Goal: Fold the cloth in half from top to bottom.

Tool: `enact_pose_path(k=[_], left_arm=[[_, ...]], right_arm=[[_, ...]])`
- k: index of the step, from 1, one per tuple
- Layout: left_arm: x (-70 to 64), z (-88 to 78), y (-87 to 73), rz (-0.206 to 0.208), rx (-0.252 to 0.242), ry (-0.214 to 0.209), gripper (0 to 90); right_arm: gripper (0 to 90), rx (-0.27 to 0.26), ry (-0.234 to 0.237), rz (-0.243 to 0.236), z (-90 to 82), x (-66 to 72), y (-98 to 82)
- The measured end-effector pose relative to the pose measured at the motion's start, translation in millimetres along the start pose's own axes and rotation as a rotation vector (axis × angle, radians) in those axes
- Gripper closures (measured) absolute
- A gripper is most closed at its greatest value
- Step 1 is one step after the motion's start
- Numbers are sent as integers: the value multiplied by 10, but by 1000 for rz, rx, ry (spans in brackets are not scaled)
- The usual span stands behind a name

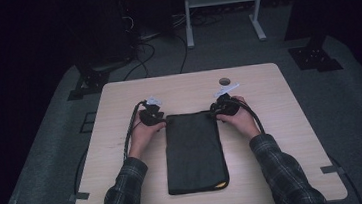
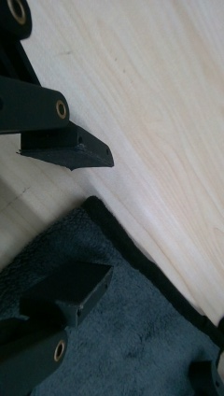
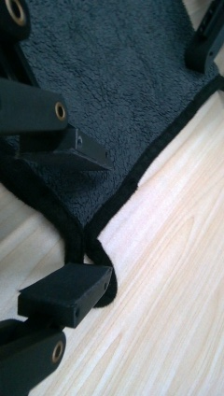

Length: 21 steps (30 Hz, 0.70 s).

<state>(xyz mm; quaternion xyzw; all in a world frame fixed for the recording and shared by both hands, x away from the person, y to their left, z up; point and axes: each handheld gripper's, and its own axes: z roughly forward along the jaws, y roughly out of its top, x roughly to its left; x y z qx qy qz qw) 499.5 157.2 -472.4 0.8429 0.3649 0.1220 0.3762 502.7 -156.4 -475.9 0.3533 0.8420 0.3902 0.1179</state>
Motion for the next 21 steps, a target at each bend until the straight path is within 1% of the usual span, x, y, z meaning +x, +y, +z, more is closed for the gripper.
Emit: enact_pose_path(k=[1, 2, 5, 8, 9, 10, 11, 13, 15, 17, 21], left_arm=[[3, -1, -1, -7, -1, -2, 415], [7, 0, 0, -6, -1, -4, 416], [3, -1, 3, 9, 2, -8, 440], [-19, 0, 11, 40, 9, -17, 506], [-31, 1, 13, 45, 10, -27, 538], [-39, 0, 15, 53, 13, -23, 574], [-43, -2, 14, 52, 12, -30, 590], [-46, -9, 6, 43, 11, -51, 662], [-53, -14, -4, 34, 10, -68, 741], [-66, -21, -9, 13, 15, -75, 785], [-91, -34, -14, -2, 15, -75, 815]], right_arm=[[401, 0, 0, -9, 3, 5, 0], [399, 5, 1, -15, 4, 15, 1], [421, 6, -13, -44, 14, 49, -4], [518, 2, 1, -57, 13, 72, -6], [542, 1, 1, -64, 13, 80, -7], [573, 1, 2, -66, 12, 85, -7], [602, -2, 8, -61, 10, 93, -11], [675, -9, 18, -56, 4, 100, -25], [740, -14, 36, -42, -2, 100, -37], [769, -13, 46, -31, -6, 105, -41], [796, 2, 36, -21, -14, 131, -27]])
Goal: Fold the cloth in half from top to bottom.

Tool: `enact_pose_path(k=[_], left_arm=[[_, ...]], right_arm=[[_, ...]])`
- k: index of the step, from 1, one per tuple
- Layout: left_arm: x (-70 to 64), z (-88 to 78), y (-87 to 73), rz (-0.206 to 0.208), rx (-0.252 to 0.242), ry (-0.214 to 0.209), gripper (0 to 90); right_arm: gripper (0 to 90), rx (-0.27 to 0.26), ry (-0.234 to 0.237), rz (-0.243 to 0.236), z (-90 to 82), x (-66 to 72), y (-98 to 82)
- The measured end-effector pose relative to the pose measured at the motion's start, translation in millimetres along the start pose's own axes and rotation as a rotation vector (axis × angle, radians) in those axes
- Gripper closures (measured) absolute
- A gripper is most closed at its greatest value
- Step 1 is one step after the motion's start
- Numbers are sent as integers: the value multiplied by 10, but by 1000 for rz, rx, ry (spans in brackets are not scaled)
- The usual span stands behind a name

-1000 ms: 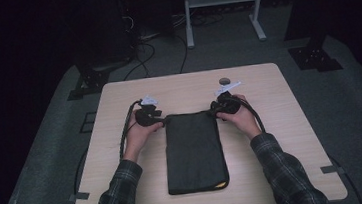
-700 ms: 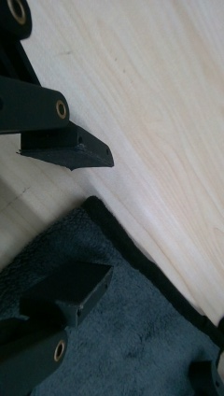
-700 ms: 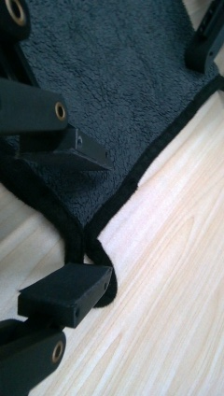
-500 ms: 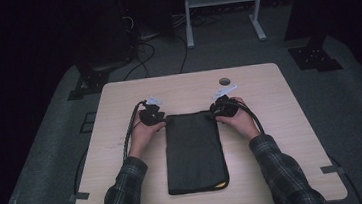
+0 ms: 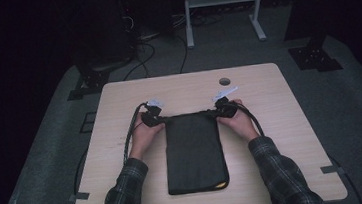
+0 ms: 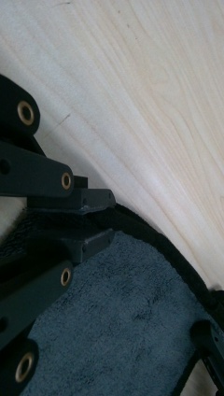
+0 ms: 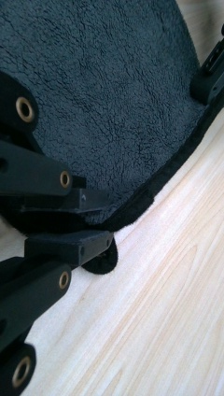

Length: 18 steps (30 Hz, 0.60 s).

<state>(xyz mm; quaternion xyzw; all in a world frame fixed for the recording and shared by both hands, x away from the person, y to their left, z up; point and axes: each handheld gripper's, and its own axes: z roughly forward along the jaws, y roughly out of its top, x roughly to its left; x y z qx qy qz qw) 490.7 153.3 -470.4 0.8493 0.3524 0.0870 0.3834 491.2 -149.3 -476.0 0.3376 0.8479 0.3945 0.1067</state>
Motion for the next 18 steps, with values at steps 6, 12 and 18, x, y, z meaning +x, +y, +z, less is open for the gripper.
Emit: enact_pose_path(k=[6, 12, 18], left_arm=[[22, -111, 94, -19, -66, 13, 822], [11, -360, 365, 28, -155, 56, 820], [-82, -522, 462, 75, -192, 39, 819]], right_arm=[[807, 1, -36, -4, -39, 1, 117], [807, -98, -53, 16, -266, -47, 392], [806, -152, -39, 0, -476, -31, 490]])
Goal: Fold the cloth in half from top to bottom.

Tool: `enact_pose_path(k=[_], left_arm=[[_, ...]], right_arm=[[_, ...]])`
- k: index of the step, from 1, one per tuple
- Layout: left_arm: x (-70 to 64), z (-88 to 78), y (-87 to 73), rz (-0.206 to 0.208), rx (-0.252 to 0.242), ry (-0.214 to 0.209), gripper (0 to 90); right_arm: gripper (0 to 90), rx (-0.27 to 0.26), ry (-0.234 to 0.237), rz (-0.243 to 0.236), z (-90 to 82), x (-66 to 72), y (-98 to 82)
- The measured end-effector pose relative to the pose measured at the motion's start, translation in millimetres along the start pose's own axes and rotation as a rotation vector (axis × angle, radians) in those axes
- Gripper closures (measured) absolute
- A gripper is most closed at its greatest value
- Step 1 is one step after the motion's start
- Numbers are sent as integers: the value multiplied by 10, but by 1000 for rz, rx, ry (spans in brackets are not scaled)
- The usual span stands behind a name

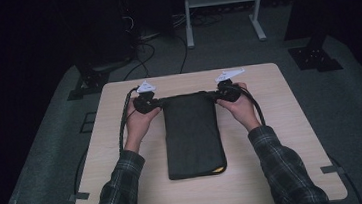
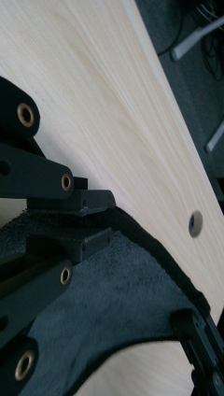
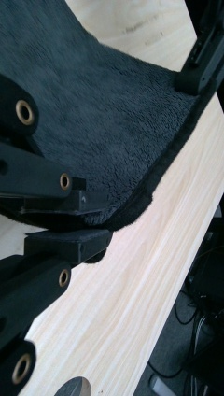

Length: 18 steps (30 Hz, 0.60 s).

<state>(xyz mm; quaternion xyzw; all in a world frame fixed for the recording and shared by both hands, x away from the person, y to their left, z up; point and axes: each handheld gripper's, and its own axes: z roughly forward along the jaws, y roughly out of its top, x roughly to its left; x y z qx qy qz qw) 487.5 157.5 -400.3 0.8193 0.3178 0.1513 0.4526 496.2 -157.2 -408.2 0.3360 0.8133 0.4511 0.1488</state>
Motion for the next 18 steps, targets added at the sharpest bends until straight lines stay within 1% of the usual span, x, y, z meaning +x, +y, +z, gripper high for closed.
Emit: enact_pose_path(k=[4, 5, 7, 9, 10, 14, 18], left_arm=[[-95, -49, -65, 40, 12, -34, 819], [-120, -63, -86, 45, 6, -41, 819], [-154, -103, -119, 62, 1, -56, 819], [-184, -149, -143, 69, -9, -77, 818], [-204, -169, -153, 75, -10, -87, 819], [-300, -251, -220, 100, -3, -102, 819], [-386, -320, -320, 94, -2, -120, 819]], right_arm=[[806, -3, 31, -2, -81, 56, -109], [806, -3, 39, -4, -101, 71, -145], [806, -10, 67, 2, -143, 95, -216], [806, -15, 96, 10, -191, 114, -275], [806, -19, 105, 5, -211, 129, -300], [806, -11, 128, -20, -300, 231, -372], [806, -11, 144, -39, -361, 332, -445]])
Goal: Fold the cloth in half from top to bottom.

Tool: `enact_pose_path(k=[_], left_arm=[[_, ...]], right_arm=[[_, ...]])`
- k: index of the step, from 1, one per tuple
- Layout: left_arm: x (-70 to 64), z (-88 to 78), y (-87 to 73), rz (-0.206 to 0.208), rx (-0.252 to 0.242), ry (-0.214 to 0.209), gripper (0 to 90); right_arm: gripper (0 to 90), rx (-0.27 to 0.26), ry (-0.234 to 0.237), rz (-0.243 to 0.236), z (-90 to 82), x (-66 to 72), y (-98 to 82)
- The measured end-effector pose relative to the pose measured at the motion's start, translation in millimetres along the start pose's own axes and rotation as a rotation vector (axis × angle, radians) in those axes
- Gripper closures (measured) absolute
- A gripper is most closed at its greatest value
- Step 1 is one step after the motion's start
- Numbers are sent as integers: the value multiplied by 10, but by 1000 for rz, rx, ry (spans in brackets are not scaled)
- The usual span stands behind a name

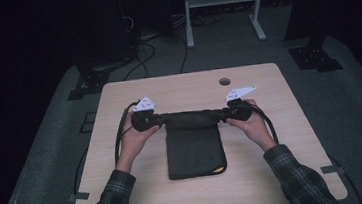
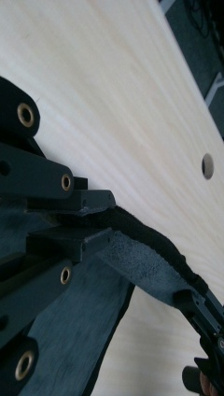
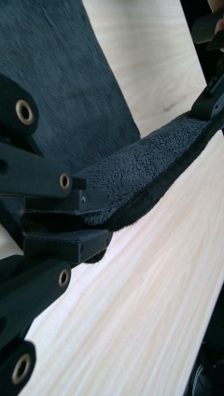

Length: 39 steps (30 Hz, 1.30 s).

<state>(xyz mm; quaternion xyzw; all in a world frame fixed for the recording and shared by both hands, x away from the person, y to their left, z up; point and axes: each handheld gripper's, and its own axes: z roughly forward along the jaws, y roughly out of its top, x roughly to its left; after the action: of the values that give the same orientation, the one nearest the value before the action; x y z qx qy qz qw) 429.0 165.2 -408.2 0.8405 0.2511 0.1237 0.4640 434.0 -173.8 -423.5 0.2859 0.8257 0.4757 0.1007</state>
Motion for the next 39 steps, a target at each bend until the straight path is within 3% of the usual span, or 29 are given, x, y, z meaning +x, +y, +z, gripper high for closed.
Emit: enact_pose_path(k=[10, 20, 33, 39], left_arm=[[-223, -116, -191, -39, 18, -50, 820], [-511, -218, -362, -28, 41, -81, 820], [-681, -278, -603, -74, 76, -131, 819], [-763, -255, -689, -70, 118, -141, 815]], right_arm=[[805, 10, 33, -35, -93, 252, -171], [804, 45, 66, -69, -200, 473, -334], [802, 85, 103, -98, -219, 690, -503], [796, 115, 112, -103, -209, 747, -603]])
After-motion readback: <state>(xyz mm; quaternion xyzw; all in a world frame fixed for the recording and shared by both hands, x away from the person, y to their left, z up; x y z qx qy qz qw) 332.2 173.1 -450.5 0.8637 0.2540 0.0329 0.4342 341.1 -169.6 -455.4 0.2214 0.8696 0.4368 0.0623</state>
